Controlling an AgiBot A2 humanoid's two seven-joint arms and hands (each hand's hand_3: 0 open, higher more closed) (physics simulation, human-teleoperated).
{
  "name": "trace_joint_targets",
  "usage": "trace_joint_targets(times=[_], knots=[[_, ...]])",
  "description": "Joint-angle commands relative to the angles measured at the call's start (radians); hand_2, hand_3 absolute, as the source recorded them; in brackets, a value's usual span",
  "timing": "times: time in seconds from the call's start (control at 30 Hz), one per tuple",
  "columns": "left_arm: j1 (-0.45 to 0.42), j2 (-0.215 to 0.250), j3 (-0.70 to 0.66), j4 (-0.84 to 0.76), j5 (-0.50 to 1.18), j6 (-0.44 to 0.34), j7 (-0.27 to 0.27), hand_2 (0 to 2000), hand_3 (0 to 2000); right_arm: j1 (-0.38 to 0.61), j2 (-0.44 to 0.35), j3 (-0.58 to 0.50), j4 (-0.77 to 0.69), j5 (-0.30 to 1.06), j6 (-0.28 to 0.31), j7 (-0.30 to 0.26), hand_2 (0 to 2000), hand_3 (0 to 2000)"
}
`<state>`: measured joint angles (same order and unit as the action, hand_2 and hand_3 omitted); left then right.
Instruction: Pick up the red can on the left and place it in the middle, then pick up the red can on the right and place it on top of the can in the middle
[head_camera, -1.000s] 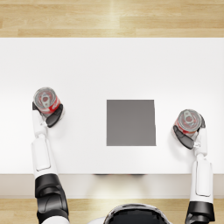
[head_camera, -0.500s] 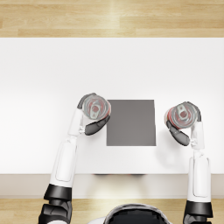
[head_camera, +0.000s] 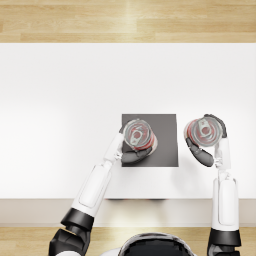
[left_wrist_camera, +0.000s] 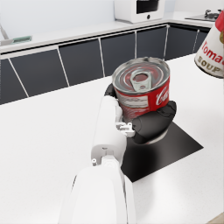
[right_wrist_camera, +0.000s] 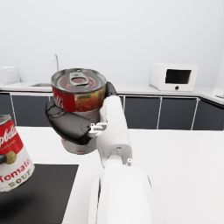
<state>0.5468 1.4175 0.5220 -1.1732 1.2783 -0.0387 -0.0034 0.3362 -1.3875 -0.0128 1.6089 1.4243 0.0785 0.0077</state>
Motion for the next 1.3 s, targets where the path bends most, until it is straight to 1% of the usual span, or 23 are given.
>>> trace_joint_targets(times=[0.03,0.13,0.17,0.27,0.4,0.53,0.63,0.77,0.8,0.83,0.87,0.9,0.93,1.0,1.1,1.17,1.2,1.23,1.27,1.3], knots=[[0.023,0.021,0.054,0.082,-0.002,0.000,-0.009,2000,1520,0.028,-0.003,0.001,0.035,0.000,0.000,0.000,2000,1520],[0.022,0.034,0.062,0.119,-0.005,-0.002,-0.128,2000,1520,0.026,-0.007,0.004,0.043,0.000,-0.002,0.000,2000,1520],[0.022,0.038,0.061,0.125,-0.006,-0.002,-0.157,2000,1520,0.026,-0.008,0.002,0.051,0.000,0.000,0.001,2000,1520],[0.024,0.052,0.070,0.158,-0.007,-0.002,-0.204,2000,1520,0.043,-0.013,0.015,0.066,0.000,0.002,0.001,2000,1520],[0.039,0.078,0.069,0.250,-0.007,-0.002,-0.223,2000,1520,0.062,-0.019,0.023,0.081,0.000,0.006,0.002,2000,1520],[0.042,0.095,0.060,0.304,-0.007,-0.005,-0.232,2000,1520,0.070,-0.025,0.036,0.088,0.000,0.013,0.003,2000,1520],[0.041,0.103,0.054,0.315,-0.008,-0.016,-0.243,2000,1520,0.079,-0.030,0.040,0.093,0.000,0.015,0.003,2000,1520],[0.033,0.106,0.062,0.301,-0.008,-0.024,-0.251,2000,1520,0.129,-0.045,0.088,0.080,0.000,0.022,0.003,2000,1520],[0.017,0.097,0.068,0.264,-0.008,-0.060,-0.263,639,1193,0.152,-0.053,0.109,0.077,0.000,0.021,0.004,2000,1520],[-0.003,0.086,0.060,0.212,-0.008,-0.096,-0.273,0,867,0.177,-0.063,0.130,0.066,0.000,0.020,0.004,2000,1520],[-0.021,0.078,0.043,0.157,-0.008,-0.096,-0.276,0,540,0.201,-0.072,0.143,0.054,0.000,0.021,0.004,2000,1520],[-0.043,0.066,0.031,0.084,-0.008,-0.077,-0.263,0,213,0.228,-0.084,0.161,0.048,0.000,0.023,0.004,2000,1520],[-0.057,0.060,0.015,0.027,-0.008,-0.044,-0.244,0,0,0.246,-0.092,0.170,0.039,0.000,0.026,0.004,2000,1520],[-0.083,0.049,-0.024,-0.081,-0.008,-0.005,-0.178,0,0,0.285,-0.121,0.196,0.029,0.000,0.033,0.005,2000,1520],[-0.105,0.045,-0.070,-0.171,-0.008,0.020,-0.079,0,0,0.304,-0.129,0.232,0.024,0.000,0.035,0.005,2000,1520],[-0.128,0.035,-0.096,-0.234,-0.009,0.029,-0.039,0,0,0.309,-0.135,0.243,0.033,0.000,0.047,0.006,2000,1520],[-0.145,0.027,-0.114,-0.271,-0.009,0.032,-0.027,0,0,0.314,-0.139,0.243,0.033,0.000,0.052,-0.003,2000,1520],[-0.173,0.013,-0.154,-0.329,-0.009,0.034,-0.018,0,0,0.313,-0.141,0.250,0.036,0.000,0.056,-0.025,2000,1520],[-0.185,0.011,-0.196,-0.355,-0.009,0.035,-0.012,0,0,0.312,-0.142,0.256,0.034,0.000,0.051,-0.092,2000,1520],[-0.202,0.005,-0.236,-0.385,-0.009,0.036,-0.008,0,0,0.311,-0.144,0.263,0.032,0.000,0.021,-0.162,2000,1520]])
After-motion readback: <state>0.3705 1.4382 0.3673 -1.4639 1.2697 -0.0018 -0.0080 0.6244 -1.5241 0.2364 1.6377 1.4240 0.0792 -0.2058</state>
